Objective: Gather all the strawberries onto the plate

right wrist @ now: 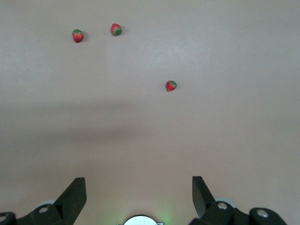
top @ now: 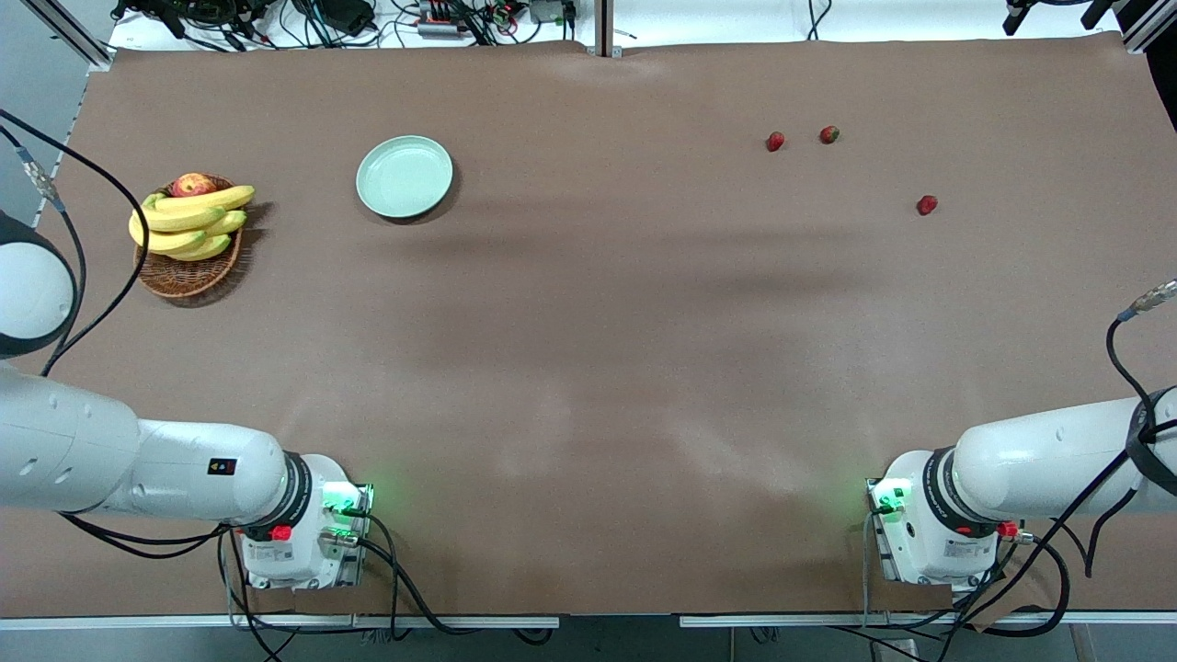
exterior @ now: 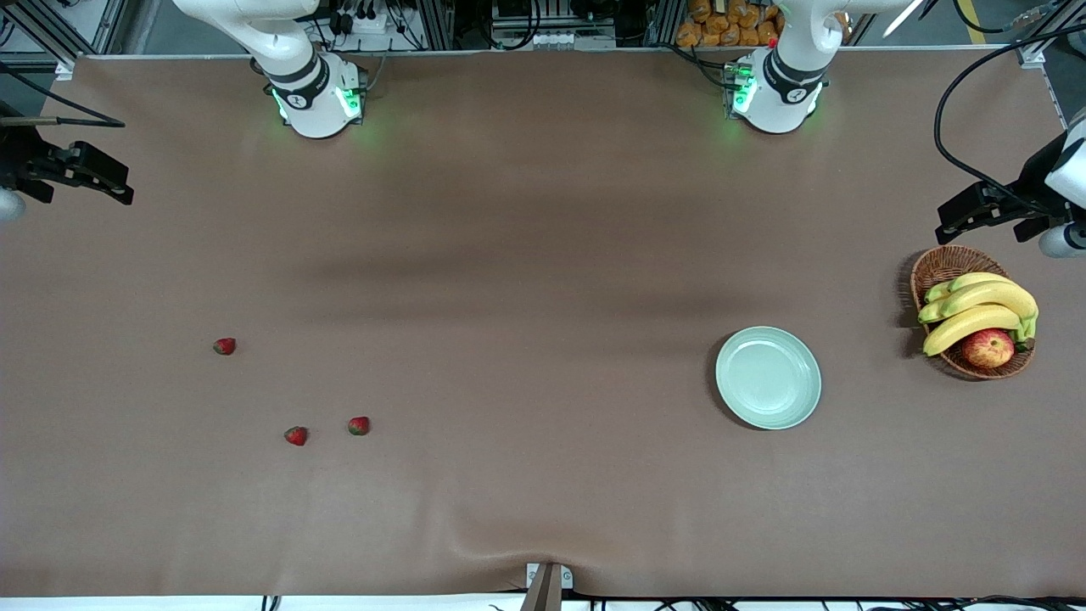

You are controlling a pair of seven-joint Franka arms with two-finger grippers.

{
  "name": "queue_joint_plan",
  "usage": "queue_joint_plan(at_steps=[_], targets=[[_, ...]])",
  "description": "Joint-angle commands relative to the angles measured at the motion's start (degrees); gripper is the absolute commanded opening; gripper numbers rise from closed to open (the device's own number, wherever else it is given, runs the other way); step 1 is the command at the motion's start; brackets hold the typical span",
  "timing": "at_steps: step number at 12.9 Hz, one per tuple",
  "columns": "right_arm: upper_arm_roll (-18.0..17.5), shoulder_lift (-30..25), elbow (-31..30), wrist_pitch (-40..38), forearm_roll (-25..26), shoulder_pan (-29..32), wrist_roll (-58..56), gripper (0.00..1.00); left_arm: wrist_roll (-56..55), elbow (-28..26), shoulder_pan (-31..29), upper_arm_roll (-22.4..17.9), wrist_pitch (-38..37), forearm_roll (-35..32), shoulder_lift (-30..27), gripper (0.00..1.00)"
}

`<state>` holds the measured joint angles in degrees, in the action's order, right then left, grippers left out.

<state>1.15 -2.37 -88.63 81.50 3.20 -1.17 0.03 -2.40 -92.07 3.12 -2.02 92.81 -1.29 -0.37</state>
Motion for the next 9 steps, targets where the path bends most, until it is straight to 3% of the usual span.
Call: queue_joint_plan(at_steps=[1,9], targets=[[0.1,-0.5,0.0,-0.1,0.6,-0.2,-0.4,1.00,0.9,1.3,-0.2,-0.1,-0.9,0.5,0.5,1.00],[0.1,-0.4,0.0,-0.1,0.6,-0.3,-0.4,1.00,0.9,1.2,0.1,-0.1,-0.9,0.6,1.1,1.00]])
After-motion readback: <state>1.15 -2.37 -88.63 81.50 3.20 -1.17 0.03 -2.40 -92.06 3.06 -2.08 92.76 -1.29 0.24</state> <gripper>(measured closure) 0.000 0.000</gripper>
